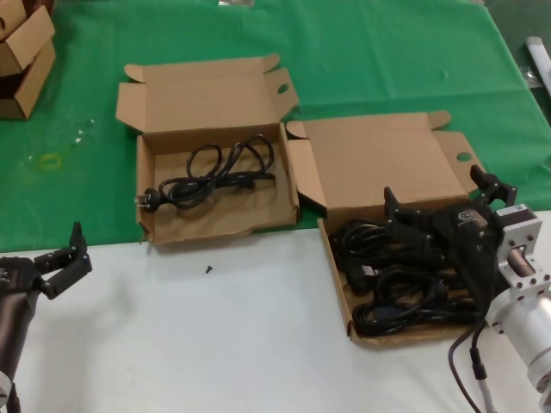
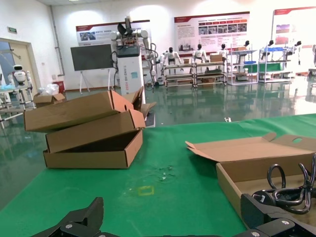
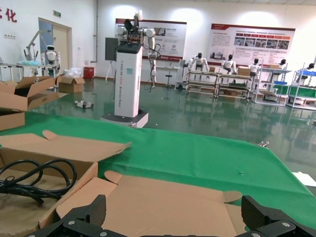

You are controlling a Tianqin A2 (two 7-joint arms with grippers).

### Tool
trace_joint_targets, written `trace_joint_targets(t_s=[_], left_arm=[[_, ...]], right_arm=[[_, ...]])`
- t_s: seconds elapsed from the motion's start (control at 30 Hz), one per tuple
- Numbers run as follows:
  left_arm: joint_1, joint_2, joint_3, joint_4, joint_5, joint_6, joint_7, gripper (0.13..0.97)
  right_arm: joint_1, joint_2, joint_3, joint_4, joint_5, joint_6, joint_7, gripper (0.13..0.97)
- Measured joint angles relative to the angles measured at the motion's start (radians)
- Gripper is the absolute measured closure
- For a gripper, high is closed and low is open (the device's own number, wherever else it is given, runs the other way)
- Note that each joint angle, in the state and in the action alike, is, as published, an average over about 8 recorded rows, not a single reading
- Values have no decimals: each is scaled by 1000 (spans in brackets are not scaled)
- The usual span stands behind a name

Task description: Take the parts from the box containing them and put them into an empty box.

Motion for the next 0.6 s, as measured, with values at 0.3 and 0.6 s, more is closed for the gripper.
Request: trace_joint_targets(t_s=[0.3, 0.6], left_arm=[[0, 0, 0, 0, 0, 0, 0, 132], [0, 0, 0, 0, 0, 0, 0, 132]], right_arm=[[0, 0, 0, 0, 0, 0, 0, 129], [0, 0, 0, 0, 0, 0, 0, 129]])
